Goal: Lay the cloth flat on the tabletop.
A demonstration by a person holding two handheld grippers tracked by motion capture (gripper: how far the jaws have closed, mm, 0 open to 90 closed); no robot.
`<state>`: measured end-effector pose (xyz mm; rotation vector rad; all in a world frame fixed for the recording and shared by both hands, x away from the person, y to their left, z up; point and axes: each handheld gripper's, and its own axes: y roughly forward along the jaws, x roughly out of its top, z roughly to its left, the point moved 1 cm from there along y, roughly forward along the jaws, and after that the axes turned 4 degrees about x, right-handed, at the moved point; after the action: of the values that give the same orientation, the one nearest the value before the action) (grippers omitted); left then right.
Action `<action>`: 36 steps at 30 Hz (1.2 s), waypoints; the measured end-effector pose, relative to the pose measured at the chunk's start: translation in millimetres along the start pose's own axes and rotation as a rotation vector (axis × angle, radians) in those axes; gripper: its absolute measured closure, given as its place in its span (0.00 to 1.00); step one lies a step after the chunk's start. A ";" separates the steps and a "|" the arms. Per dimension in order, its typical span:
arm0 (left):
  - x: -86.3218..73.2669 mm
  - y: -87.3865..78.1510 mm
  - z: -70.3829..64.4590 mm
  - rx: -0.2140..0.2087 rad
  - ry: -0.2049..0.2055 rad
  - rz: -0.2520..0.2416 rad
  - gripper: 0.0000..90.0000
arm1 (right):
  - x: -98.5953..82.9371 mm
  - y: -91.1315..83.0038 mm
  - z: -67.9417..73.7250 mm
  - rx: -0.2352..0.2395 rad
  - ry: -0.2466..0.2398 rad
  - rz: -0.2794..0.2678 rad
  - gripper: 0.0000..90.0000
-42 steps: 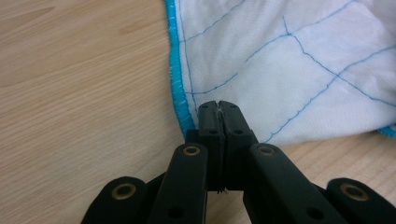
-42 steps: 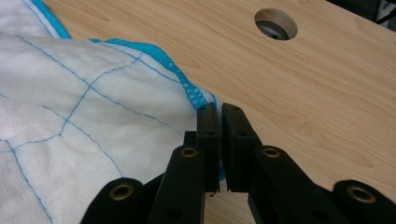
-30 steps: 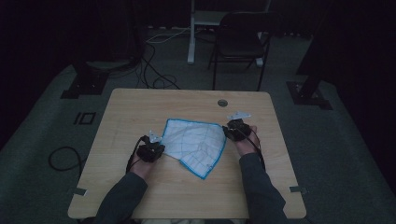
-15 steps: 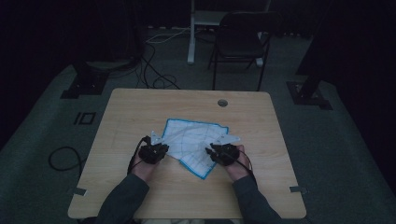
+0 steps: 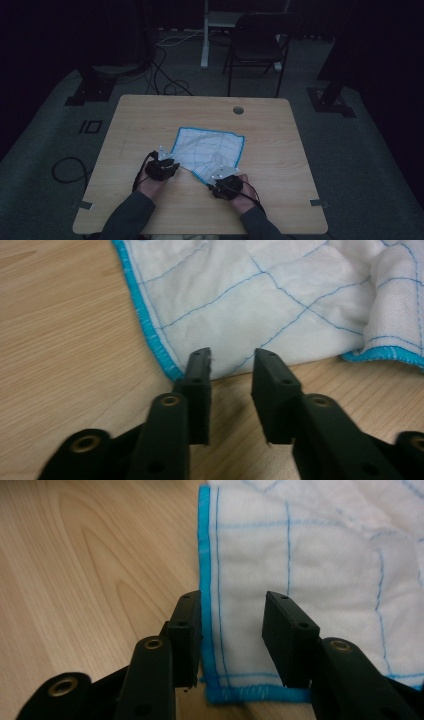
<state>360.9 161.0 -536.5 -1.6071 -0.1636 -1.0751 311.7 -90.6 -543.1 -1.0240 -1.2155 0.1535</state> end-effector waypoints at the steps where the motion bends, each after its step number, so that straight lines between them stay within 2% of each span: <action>1: 1.0 1.7 -0.8 -0.006 0.000 0.000 0.72 | -0.7 0.3 0.1 0.001 -0.001 0.008 0.67; 4: 5.8 4.7 -4.8 -0.024 0.024 -0.001 0.69 | -2.3 0.0 -0.9 0.011 0.001 0.011 0.73; 8: 11.2 9.7 -11.9 -0.024 0.053 0.009 0.67 | -3.8 -2.3 -3.4 -0.005 0.014 0.018 0.90; 10: 12.4 12.0 -14.1 -0.023 0.064 0.018 0.67 | -5.6 -4.3 -5.9 -0.009 0.023 0.019 0.93; 14: 13.2 15.0 -15.6 -0.014 0.066 0.033 0.68 | -11.3 -10.7 -10.5 -0.018 0.054 0.019 0.95; 16: 13.3 15.6 -15.6 -0.002 0.073 0.039 0.71 | -14.7 -14.8 -13.2 -0.027 0.065 0.019 0.95; 19: 13.9 16.2 -14.5 0.008 0.067 0.037 0.80 | -18.3 -21.3 -16.6 -0.038 0.078 0.017 0.95; 21: 14.9 15.8 -12.5 -0.001 0.060 0.039 0.90 | -20.0 -25.2 -18.0 -0.057 0.077 0.018 0.95; 23: 15.7 14.4 -11.6 -0.005 0.059 0.038 0.96 | -21.2 -28.7 -18.8 -0.066 0.071 0.018 0.95; 29: 21.0 -0.5 -10.3 -0.022 0.064 0.001 0.98 | -24.2 -38.9 -22.2 -0.094 0.076 0.011 0.95; 36: 34.1 -21.7 -5.6 -0.062 0.031 -0.062 0.98 | -29.7 -52.7 -29.4 -0.120 0.099 -0.004 0.95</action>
<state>364.1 149.5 -497.4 -1.6488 -0.1620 -1.1621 302.8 -155.0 -525.6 -1.1202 -1.1474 0.0266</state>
